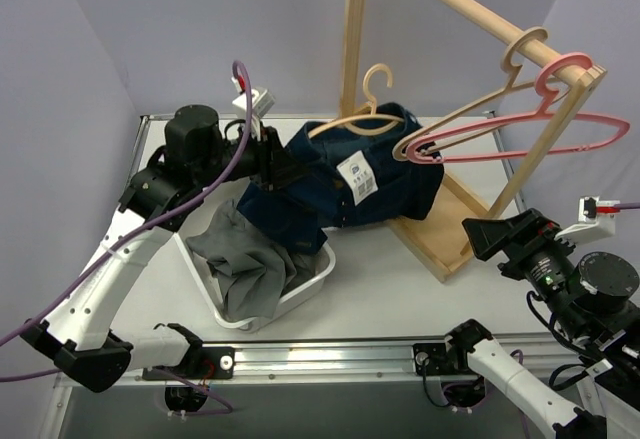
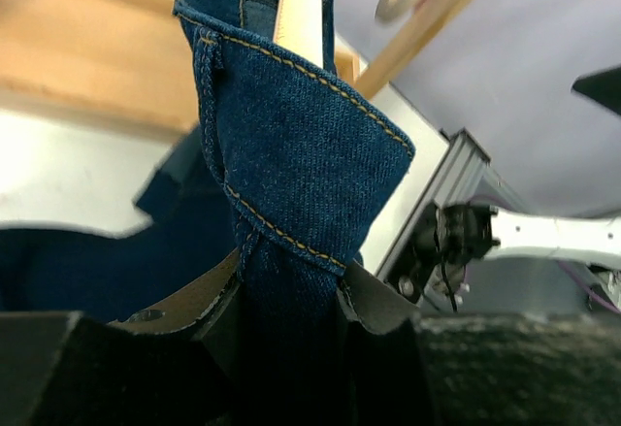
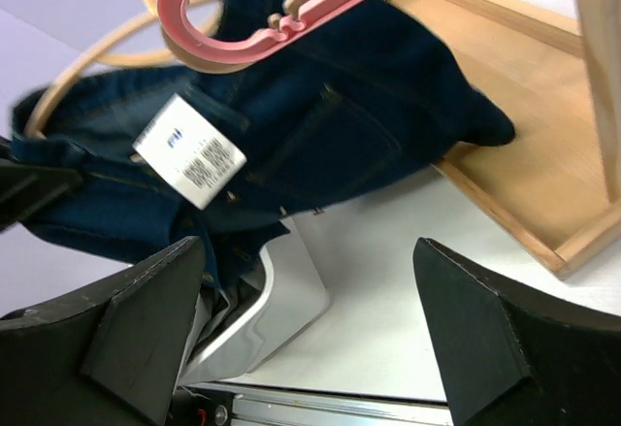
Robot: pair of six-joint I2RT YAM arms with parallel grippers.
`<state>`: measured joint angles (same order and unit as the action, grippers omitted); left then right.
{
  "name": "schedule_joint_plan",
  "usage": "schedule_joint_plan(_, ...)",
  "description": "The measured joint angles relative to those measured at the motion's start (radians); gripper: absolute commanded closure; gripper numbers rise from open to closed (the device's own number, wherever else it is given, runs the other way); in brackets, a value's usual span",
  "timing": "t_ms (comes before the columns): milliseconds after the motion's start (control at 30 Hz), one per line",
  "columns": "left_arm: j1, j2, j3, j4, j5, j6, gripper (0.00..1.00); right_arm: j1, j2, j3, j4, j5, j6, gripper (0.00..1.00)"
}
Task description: Remove the skirt from the hanger
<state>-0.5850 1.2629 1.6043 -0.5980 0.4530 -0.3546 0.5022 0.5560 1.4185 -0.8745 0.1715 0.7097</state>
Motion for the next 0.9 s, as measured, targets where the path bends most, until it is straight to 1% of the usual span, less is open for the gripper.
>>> schedule_joint_plan(167,-0.045,-0.052,-0.124,-0.041,-0.011,-0.008,0.98,0.003,-0.037,-0.112,0.073,-0.028,0.016,0.20)
schedule_joint_plan(233,-0.084,-0.073,-0.176,-0.045,-0.015,-0.011,0.98,0.003,-0.050,-0.151,0.099,-0.046,0.022,0.25)
schedule_joint_plan(300,-0.119,-0.094,-0.222,-0.044,-0.009,-0.018,0.98,0.003,-0.056,-0.188,0.137,-0.067,0.026,0.27)
schedule_joint_plan(400,-0.167,-0.116,-0.256,-0.044,-0.003,-0.032,0.98,0.003,-0.056,-0.253,0.202,-0.105,0.038,0.33)
schedule_joint_plan(500,-0.205,-0.130,-0.262,-0.044,-0.005,-0.039,0.98,0.003,-0.053,-0.324,0.261,-0.151,0.051,0.42)
schedule_joint_plan(533,-0.216,-0.135,-0.262,-0.043,-0.008,-0.043,0.98,0.003,-0.051,-0.348,0.286,-0.167,0.056,0.47)
schedule_joint_plan(600,-0.234,-0.145,-0.263,-0.042,-0.015,-0.052,0.98,0.003,-0.042,-0.372,0.319,-0.189,0.060,0.57)
schedule_joint_plan(633,-0.246,-0.150,-0.263,-0.042,-0.022,-0.056,0.98,0.003,-0.037,-0.378,0.342,-0.201,0.059,0.66)
schedule_joint_plan(667,-0.254,-0.154,-0.264,-0.041,-0.026,-0.058,0.98,0.003,-0.032,-0.384,0.368,-0.212,0.055,0.69)
schedule_joint_plan(733,-0.278,-0.162,-0.270,-0.037,-0.040,-0.064,0.98,0.003,-0.028,-0.396,0.430,-0.237,0.050,0.71)
schedule_joint_plan(900,-0.320,-0.180,-0.293,-0.036,-0.067,-0.080,0.98,0.003,-0.023,-0.410,0.553,-0.274,0.042,0.70)
